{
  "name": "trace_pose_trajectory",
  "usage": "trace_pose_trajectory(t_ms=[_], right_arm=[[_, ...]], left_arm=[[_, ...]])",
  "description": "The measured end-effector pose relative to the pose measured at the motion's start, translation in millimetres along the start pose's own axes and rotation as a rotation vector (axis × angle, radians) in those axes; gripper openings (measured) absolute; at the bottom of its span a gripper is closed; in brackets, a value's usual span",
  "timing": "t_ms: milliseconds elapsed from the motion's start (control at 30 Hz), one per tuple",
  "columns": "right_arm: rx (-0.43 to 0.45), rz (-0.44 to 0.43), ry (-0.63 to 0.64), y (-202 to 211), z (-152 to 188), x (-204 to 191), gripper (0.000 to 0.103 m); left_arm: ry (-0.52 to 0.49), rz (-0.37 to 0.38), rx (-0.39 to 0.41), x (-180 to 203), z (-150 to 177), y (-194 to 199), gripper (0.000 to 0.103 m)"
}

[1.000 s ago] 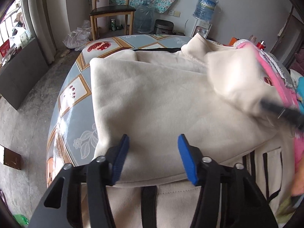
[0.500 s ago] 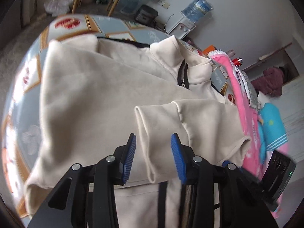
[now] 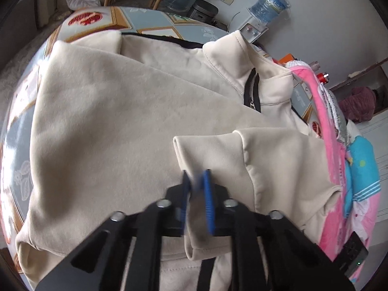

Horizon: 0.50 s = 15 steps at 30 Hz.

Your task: Fold large clothes

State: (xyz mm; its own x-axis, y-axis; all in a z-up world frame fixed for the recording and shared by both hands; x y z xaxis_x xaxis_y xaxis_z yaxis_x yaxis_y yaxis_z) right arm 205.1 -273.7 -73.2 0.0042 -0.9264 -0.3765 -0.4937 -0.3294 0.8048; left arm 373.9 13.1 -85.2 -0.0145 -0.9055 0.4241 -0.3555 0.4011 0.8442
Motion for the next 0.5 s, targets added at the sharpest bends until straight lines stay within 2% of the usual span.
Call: trace_pose_trajectory(t_ms=[100, 233, 300, 367, 500], right_arm=[[0.007, 0.003, 0.008, -1, 2, 0, 0.046], [0.004, 0.007, 0.024, 1, 3, -1, 0.046], [0.005, 0.01, 0.034, 3, 4, -1, 0.046], [0.01, 0.017, 0.048, 2, 5, -3, 0.046], [0.019, 0.037, 0.071, 2, 7, -7, 0.046]], left_arm=[[-0.048, -0.041, 0.058, 8, -6, 15, 0.004], [-0.148, -0.099, 0.235, 20, -26, 76, 0.004], [-0.168, -0.122, 0.29, 16, -35, 104, 0.004], [-0.148, -0.138, 0.282, 1, -43, 115, 0.004], [-0.05, -0.161, 0.149, -46, -42, 92, 0.004]])
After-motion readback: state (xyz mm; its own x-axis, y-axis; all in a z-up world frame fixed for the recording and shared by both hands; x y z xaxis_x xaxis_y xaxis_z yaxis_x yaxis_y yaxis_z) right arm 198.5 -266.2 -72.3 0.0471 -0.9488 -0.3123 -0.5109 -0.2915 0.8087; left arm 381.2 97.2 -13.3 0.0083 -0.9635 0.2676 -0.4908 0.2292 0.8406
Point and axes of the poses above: each gripper's, at about its wrist camera, not at the fingertips, and y roughly against the way its jaws point, x to its right, z to its underside, the point moved 3 cm from there along -y, roughly the way its jaws point, and after that the axes turned 3 degrees about -y, right-handed, at the moved point
